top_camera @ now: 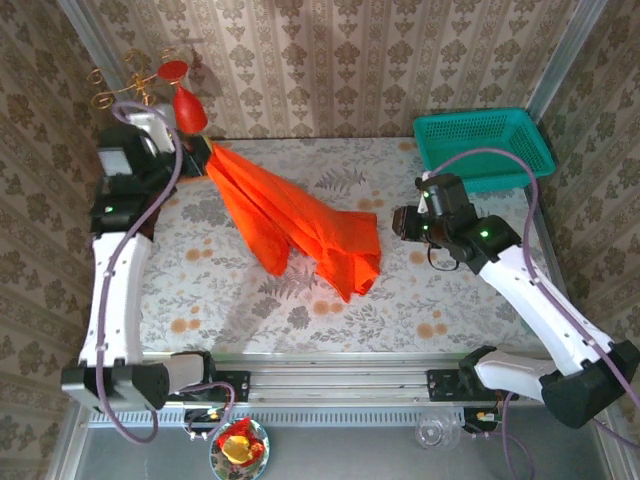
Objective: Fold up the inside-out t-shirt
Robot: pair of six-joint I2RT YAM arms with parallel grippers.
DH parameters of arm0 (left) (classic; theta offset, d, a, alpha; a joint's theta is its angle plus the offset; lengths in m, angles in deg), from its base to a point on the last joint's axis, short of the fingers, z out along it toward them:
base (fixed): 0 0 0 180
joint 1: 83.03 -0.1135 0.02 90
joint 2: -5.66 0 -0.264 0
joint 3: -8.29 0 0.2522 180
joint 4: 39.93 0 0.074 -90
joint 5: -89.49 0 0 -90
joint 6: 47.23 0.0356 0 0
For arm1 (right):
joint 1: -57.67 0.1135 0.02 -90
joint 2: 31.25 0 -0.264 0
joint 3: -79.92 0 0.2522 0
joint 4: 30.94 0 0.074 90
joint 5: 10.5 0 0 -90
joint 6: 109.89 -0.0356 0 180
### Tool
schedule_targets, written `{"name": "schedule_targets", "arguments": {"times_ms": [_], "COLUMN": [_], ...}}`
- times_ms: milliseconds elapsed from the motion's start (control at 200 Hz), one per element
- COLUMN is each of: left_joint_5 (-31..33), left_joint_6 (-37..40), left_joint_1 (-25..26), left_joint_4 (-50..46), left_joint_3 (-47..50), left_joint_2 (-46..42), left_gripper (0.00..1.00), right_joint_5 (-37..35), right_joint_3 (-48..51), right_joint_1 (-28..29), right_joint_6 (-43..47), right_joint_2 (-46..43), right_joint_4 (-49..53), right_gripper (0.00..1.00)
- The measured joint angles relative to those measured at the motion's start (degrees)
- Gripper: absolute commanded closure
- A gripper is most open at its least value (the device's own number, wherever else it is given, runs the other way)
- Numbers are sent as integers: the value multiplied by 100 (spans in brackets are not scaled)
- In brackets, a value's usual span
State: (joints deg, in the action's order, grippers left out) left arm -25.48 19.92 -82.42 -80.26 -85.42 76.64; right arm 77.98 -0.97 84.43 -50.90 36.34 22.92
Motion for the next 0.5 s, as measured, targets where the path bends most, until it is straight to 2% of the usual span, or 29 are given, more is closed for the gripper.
{"name": "schedule_targets", "arguments": {"times_ms": [215, 380, 500], "left_joint_5": [619, 723, 726], "left_joint_6": [245, 326, 365], "left_joint_1": [-400, -557, -586], "left_joint_4": [-433, -466, -446], "left_joint_3": [1611, 1947, 2000], "left_joint_2": [546, 354, 186], "left_gripper": [100, 100, 100], "right_joint_5": [177, 205, 223], "right_joint_3": [610, 763, 763], "right_joint_1": [662, 1222, 1617], "right_joint_6": [-275, -654, -990], "right_joint_2": [981, 1895, 2455], "right_joint_4": [-4, -33, -149], "right_gripper": [61, 60, 52]}}
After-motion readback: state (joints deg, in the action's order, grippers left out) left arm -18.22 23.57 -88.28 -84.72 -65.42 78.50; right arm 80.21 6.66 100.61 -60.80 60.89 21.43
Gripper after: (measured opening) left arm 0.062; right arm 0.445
